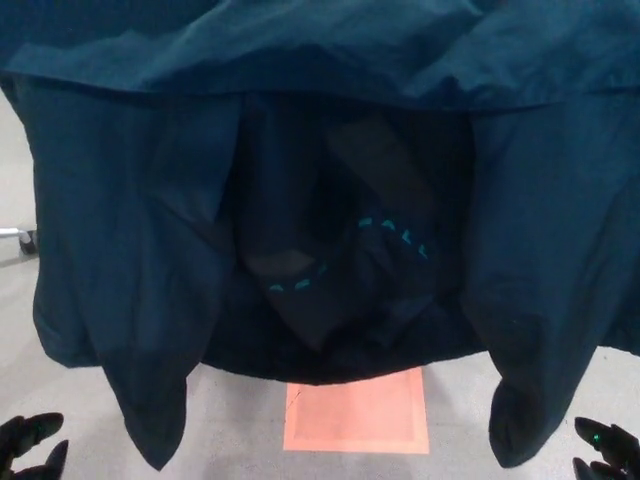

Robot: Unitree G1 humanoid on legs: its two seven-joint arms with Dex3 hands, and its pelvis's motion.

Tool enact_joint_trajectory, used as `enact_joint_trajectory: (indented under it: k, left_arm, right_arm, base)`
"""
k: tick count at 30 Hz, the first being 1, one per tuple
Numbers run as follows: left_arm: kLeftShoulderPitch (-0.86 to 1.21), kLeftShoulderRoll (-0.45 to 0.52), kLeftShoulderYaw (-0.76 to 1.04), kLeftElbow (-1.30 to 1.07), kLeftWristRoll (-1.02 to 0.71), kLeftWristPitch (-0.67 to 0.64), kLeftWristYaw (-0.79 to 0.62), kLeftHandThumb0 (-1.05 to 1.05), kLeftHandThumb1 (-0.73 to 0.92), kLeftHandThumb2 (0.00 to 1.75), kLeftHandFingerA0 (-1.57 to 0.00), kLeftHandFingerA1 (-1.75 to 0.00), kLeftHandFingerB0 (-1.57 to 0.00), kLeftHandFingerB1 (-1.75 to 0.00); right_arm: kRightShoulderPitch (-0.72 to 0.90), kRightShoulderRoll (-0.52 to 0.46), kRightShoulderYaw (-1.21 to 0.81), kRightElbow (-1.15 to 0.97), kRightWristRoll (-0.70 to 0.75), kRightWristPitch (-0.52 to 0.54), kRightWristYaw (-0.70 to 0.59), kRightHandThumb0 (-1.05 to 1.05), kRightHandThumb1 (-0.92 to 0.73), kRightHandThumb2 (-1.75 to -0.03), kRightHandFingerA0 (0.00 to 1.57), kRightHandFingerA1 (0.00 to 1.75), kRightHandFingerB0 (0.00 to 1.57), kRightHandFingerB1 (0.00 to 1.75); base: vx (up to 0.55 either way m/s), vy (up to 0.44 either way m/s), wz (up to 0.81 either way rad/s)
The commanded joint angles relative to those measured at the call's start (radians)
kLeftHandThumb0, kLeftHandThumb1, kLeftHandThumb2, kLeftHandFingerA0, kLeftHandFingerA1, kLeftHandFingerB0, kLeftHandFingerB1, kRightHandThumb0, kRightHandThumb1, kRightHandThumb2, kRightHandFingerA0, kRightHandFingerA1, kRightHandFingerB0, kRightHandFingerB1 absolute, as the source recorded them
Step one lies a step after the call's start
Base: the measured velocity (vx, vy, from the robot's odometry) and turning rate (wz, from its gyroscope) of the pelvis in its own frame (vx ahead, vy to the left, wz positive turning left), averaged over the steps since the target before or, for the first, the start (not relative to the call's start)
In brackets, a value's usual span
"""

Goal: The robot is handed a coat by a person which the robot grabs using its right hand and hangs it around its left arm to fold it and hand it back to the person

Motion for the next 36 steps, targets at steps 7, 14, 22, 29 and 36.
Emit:
enact_joint_trajectory:
  k: [7, 14, 22, 29, 36]
  left_arm:
    - [-0.009, 0.022, 0.015, 0.043, -0.01, -0.091, -0.034, -0.6, 0.79, 0.91, -0.32, -0.46, -0.22, -0.43]
    - [0.015, -0.001, 0.059, -0.02, -0.093, -0.136, -0.125, -0.3, 0.69, 1.18, 0.0, -0.47, -0.01, -0.48]
    - [0.028, -0.017, 0.095, -0.101, -0.121, -0.133, -0.151, -0.31, 0.68, 1.17, 0.0, -0.47, 0.0, -0.48]
    - [0.044, -0.021, 0.101, -0.134, -0.12, -0.127, -0.168, -0.33, 0.64, 1.16, 0.0, -0.47, 0.0, -0.48]
    - [0.056, -0.025, 0.106, -0.15, -0.131, -0.122, -0.194, -0.33, 0.62, 1.15, 0.0, -0.47, 0.0, -0.47]
  right_arm:
    - [-0.006, -0.016, -0.018, 0.038, 0.021, -0.094, 0.042, -0.77, -0.74, -1.06, 0.0, 0.3, 0.14, 0.29]
    - [0.126, 0.029, -0.038, -0.26, 0.089, -0.231, 0.045, -0.77, -0.68, -1.03, 0.15, 0.47, 0.0, 0.37]
    - [0.199, 0.055, -0.053, -0.445, 0.098, -0.222, 0.036, -0.78, -0.7, -1.03, 0.13, 0.46, 0.01, 0.38]
    - [0.245, 0.062, -0.056, -0.558, 0.117, -0.222, 0.048, -0.36, -0.53, -1.09, 0.0, 0.47, 0.0, 0.48]
    - [0.347, 0.059, -0.051, -0.801, 0.167, -0.215, 0.076, -0.35, -0.57, -1.12, 0.0, 0.48, 0.0, 0.49]
  base:
    - [0.0, 0.0, 0.0]
    - [0.0, 0.0, 0.0]
    - [0.0, 0.0, 0.01]
    - [0.0, 0.0, 0.0]
    - [0.0, 0.0, 0.0]
